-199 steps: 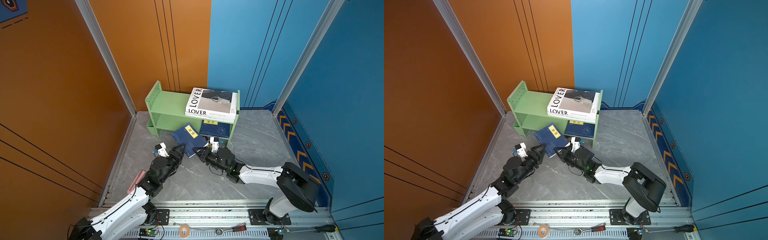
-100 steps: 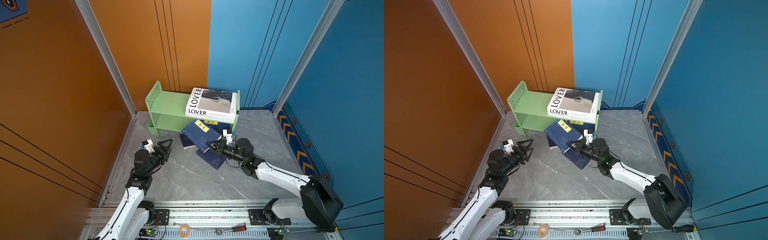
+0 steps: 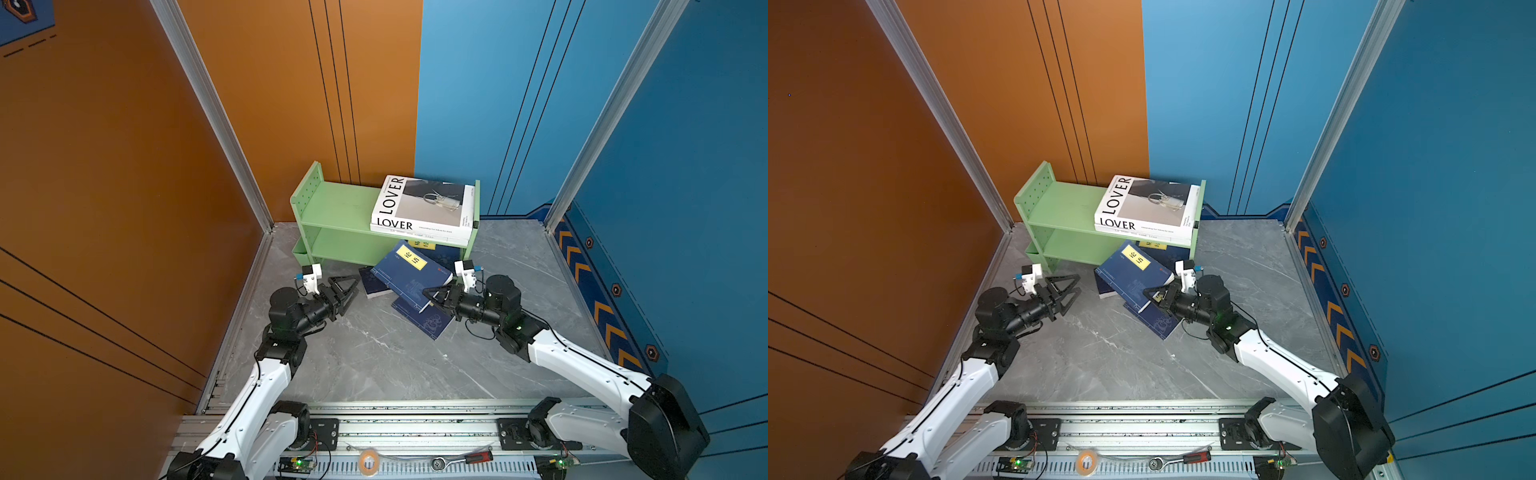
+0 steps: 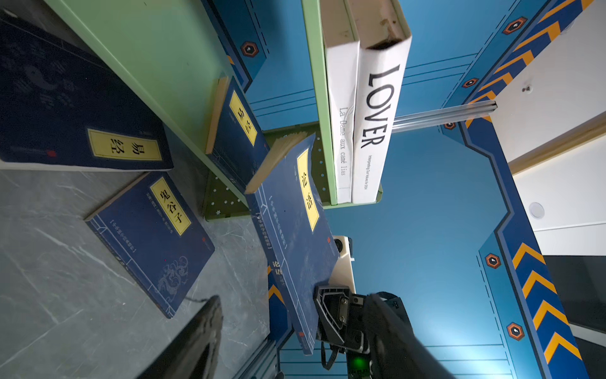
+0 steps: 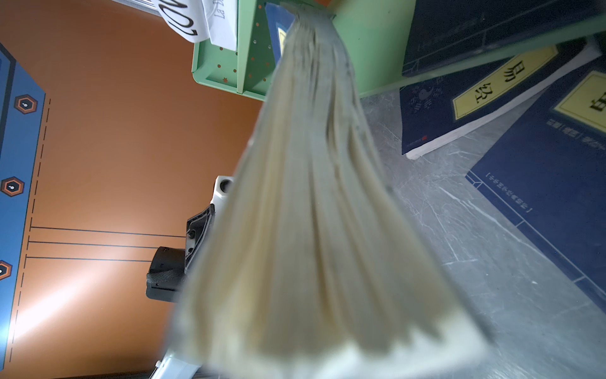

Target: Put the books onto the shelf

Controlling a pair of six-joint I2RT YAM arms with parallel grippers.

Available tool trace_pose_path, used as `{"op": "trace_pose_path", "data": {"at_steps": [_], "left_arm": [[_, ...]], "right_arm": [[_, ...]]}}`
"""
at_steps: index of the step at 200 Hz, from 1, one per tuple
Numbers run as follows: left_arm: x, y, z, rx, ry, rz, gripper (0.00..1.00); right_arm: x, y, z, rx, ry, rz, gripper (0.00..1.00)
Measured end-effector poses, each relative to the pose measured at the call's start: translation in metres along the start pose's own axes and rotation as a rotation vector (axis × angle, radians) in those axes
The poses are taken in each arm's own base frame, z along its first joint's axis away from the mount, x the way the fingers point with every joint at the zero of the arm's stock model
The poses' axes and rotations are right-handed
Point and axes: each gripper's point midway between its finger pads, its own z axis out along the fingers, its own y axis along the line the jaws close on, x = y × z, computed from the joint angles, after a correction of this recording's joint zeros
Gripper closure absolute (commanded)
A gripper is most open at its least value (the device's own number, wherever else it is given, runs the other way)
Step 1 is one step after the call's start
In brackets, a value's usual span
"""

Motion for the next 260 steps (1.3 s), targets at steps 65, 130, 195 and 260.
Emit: {"op": "trace_pose_path", "data": {"at_steps": [65,130,195,260], "left_arm": [[0.031,0.001,0.028,0.0,0.135,0.028,0.31],[0.04,0.01,0.05,0.002,0.181,0.034,0.39],[0.03,0.007,0.068,0.063,0.143,0.03,0.79],[0.028,0.013,0.068,0.054,0.081,-0.009,1.0]], "right_arm": [[0.003,0.002,0.0,-0.008,0.013,-0.001,0.91],[0.003,0.007,-0.003,-0.025,0.008,-0.008,0.91],[0.004,0.003,-0.004,-0.025,0.007,0.004,0.92],[0.003,-0.011,-0.003,0.053,0.005,0.018,0.9]]}}
